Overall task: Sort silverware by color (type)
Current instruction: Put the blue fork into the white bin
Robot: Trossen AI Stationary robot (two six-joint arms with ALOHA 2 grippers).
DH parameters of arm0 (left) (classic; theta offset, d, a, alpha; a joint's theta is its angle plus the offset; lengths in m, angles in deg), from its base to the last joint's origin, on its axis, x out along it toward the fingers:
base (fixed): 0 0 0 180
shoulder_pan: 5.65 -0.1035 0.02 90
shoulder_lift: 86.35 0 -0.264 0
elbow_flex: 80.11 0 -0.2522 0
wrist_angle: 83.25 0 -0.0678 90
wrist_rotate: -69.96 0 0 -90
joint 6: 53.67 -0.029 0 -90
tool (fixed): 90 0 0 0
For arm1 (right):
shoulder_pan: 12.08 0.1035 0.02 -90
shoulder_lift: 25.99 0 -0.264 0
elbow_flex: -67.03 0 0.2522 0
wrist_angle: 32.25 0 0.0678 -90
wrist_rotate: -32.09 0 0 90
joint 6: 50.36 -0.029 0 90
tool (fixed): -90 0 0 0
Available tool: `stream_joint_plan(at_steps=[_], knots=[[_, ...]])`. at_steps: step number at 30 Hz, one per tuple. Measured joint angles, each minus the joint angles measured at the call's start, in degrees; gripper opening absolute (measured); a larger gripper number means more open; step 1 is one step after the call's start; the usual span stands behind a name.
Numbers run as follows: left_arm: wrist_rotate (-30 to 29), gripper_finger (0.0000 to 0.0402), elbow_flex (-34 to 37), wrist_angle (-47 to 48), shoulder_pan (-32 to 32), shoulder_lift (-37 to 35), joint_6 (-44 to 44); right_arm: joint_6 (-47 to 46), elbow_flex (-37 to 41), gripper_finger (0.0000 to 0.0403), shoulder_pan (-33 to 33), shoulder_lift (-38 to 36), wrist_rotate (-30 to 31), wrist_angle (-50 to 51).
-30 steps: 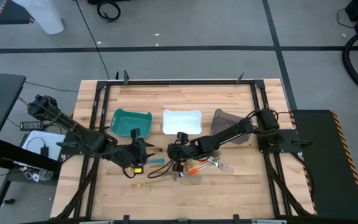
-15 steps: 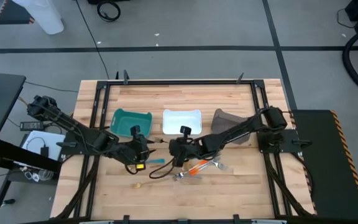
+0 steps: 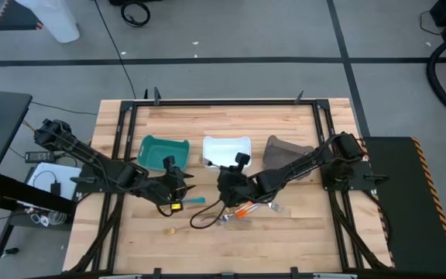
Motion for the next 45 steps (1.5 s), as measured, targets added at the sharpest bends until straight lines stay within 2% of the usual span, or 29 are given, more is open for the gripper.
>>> stream_joint_plan(at_steps=[3, 8, 16, 25, 37, 41, 45], knots=[[-0.09, 0.0160, 0.00, -0.24, 0.80, 0.00, -0.17, 0.18, 0.00, 0.0020, -0.21, 0.00, 1.96, 2.14], [-0.09, 0.0160, 0.00, -1.03, 1.03, 0.00, -0.40, 4.35, 0.00, 0.0020, -2.64, 0.00, 0.52, 4.96], [-0.09, 0.0160, 0.00, -0.95, 1.07, -0.04, 0.96, 4.28, 0.00, 0.0020, -10.56, 0.00, -15.15, 6.20], [-0.09, 0.0160, 0.00, -0.50, 1.02, -0.04, 0.96, -0.55, 0.00, 0.0027, -13.84, 0.00, -21.91, 7.08], [-0.77, 0.0160, 0.60, -1.09, 1.05, -0.09, -0.52, -3.54, 0.00, 0.0071, -14.36, 0.00, -21.81, 8.21], [-2.21, 0.0160, 3.19, -2.45, 1.03, -0.09, -1.56, -3.54, 0.00, 0.0083, -14.36, 0.00, -21.06, 7.62], [-2.48, 0.0160, 6.73, -7.93, 1.02, -0.09, -4.55, -3.43, 0.00, 0.0090, -14.02, -1.01, -20.99, 6.92]])
